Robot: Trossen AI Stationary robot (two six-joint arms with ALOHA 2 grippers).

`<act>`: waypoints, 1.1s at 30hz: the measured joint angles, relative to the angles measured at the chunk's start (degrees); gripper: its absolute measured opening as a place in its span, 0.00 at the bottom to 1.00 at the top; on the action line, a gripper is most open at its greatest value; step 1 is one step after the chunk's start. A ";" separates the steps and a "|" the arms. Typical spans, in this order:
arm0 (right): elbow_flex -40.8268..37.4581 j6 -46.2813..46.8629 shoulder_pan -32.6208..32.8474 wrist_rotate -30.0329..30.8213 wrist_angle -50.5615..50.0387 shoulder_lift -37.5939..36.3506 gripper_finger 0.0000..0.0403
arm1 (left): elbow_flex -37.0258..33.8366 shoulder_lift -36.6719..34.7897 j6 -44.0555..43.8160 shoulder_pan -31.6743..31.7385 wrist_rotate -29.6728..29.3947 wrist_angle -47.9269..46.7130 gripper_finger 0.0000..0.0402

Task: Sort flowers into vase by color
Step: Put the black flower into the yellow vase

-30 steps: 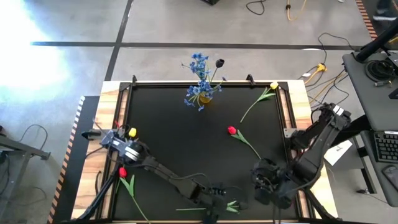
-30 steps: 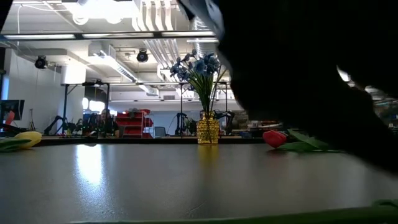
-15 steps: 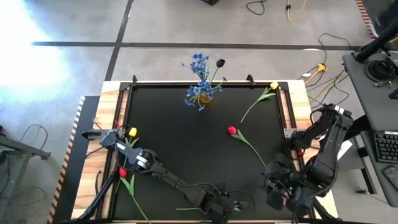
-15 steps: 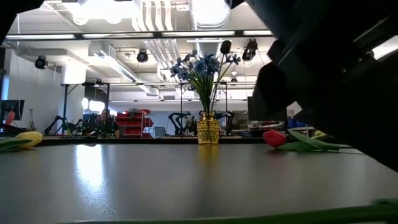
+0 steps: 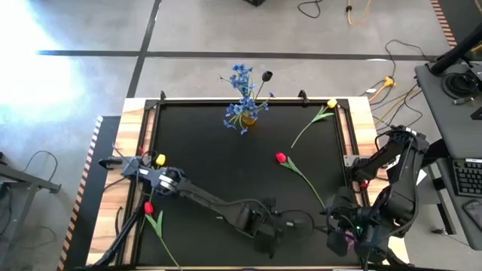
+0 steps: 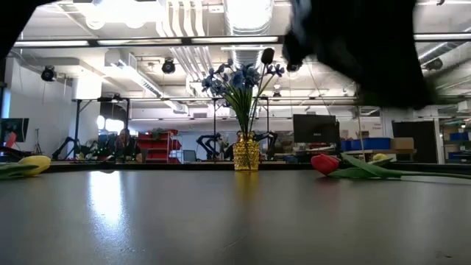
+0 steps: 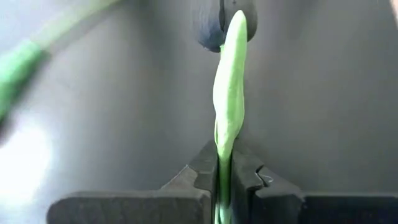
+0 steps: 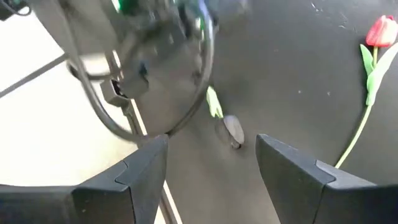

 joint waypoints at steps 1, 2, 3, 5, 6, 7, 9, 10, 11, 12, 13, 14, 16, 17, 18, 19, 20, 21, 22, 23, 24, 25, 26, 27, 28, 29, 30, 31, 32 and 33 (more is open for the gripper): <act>0.02 0.46 0.00 0.07 0.21 0.00 0.58 | -0.72 -1.48 1.03 0.38 0.00 0.04 0.00; 0.02 1.31 0.00 0.07 0.17 0.00 0.58 | -1.70 -3.09 1.90 0.88 -0.04 0.28 0.00; 0.02 1.79 0.00 0.09 0.19 0.00 0.58 | -3.16 -4.55 2.64 1.29 -0.16 0.81 0.00; 0.02 3.42 -0.02 0.10 0.37 0.00 0.58 | -7.22 -8.45 3.08 2.20 -1.67 2.06 0.00; 0.02 4.29 -0.02 0.11 0.31 0.00 0.58 | -9.85 -10.98 3.09 2.75 -2.44 3.23 0.00; 0.02 4.85 -0.02 0.15 0.38 0.00 0.58 | -12.74 -14.02 3.07 3.32 -3.30 4.81 0.00; 0.02 6.10 -0.02 0.20 0.31 0.00 0.58 | -20.02 -21.25 3.01 4.56 -4.09 10.28 0.00; 0.02 6.49 -0.02 0.46 0.37 0.00 0.58 | -24.17 -24.95 2.99 5.28 -4.19 13.66 0.00; 0.02 7.01 -0.02 1.18 0.36 0.00 0.58 | -28.78 -28.94 3.01 6.04 -4.28 17.53 0.00; 0.02 7.27 -0.02 2.21 0.42 0.00 0.58 | -33.87 -32.64 3.15 6.90 -4.25 21.49 0.00; 0.02 7.29 -0.02 3.66 0.35 0.00 0.58 | -38.71 -36.12 3.53 7.79 -4.21 25.72 0.00; 0.02 7.12 -0.02 5.47 0.37 0.00 0.58 | -43.86 -40.00 4.25 8.83 -4.01 30.66 0.00; 0.02 5.86 -0.24 9.38 0.26 -0.02 0.58 | -53.29 -47.42 6.27 10.99 -3.84 40.69 0.00; 0.02 4.76 -0.69 11.25 0.21 -0.14 0.58 | -57.76 -51.16 7.42 12.24 -3.82 46.37 0.00; 0.02 3.61 -1.31 12.90 -0.03 -0.28 0.58 | -61.85 -54.58 8.59 13.57 -3.86 52.29 0.00; 0.02 2.05 -2.19 14.41 -0.19 -0.52 0.58 | -65.73 -57.73 9.65 15.02 -3.87 57.58 0.00; 0.02 0.03 -3.31 15.43 -0.15 -0.85 0.58 | -69.59 -60.62 10.69 16.58 -3.83 62.57 0.00; 0.02 -2.30 -4.72 16.18 -0.11 -1.15 0.58 | -73.10 -63.08 11.65 18.31 -3.63 67.31 0.00; 0.02 -4.86 -6.40 16.67 -0.13 -1.42 0.58 | -76.48 -65.31 12.43 20.02 -3.40 71.41 0.00; 0.02 -8.06 -8.23 16.74 -0.08 -1.70 0.58 | -79.57 -67.42 13.07 21.88 -3.41 75.26 0.00; 0.02 -11.48 -10.20 16.73 -0.03 -2.00 0.58 | -82.43 -69.41 13.54 23.74 -3.41 79.34 0.00; 0.02 -15.33 -12.34 16.73 0.15 -2.27 0.58 | -84.91 -71.21 13.71 25.79 -3.41 83.30 0.00; 0.02 -19.50 -14.63 16.70 0.50 -2.61 0.58 | -87.29 -72.78 13.92 28.13 -3.41 86.67 0.00; 0.02 -23.37 -17.04 16.71 0.73 -2.98 0.58 | -89.28 -73.89 14.45 30.42 -3.43 88.76 0.00; 0.02 -27.05 -19.62 16.70 0.71 -3.44 0.58 | -90.88 -74.82 15.05 32.67 -3.43 89.11 0.00; 0.00 -30.21 -22.30 16.66 0.76 -3.92 0.58 | -92.36 -75.57 15.52 34.87 -3.47 88.06 0.00; 0.00 -33.16 -25.21 16.54 1.01 -4.41 0.58 | -93.45 -76.09 15.61 36.87 -3.53 86.58 0.00; 0.00 -36.24 -28.13 16.44 1.52 -4.95 0.58 | -94.12 -76.56 15.38 38.79 -3.46 85.40 0.00; 0.00 -39.69 -31.06 16.18 2.53 -5.47 0.58 | -94.58 -77.08 14.48 40.69 -3.41 84.92 0.00; 0.00 -43.33 -33.76 15.43 3.97 -6.12 0.58 | -95.02 -77.53 13.55 42.55 -3.24 85.64 0.00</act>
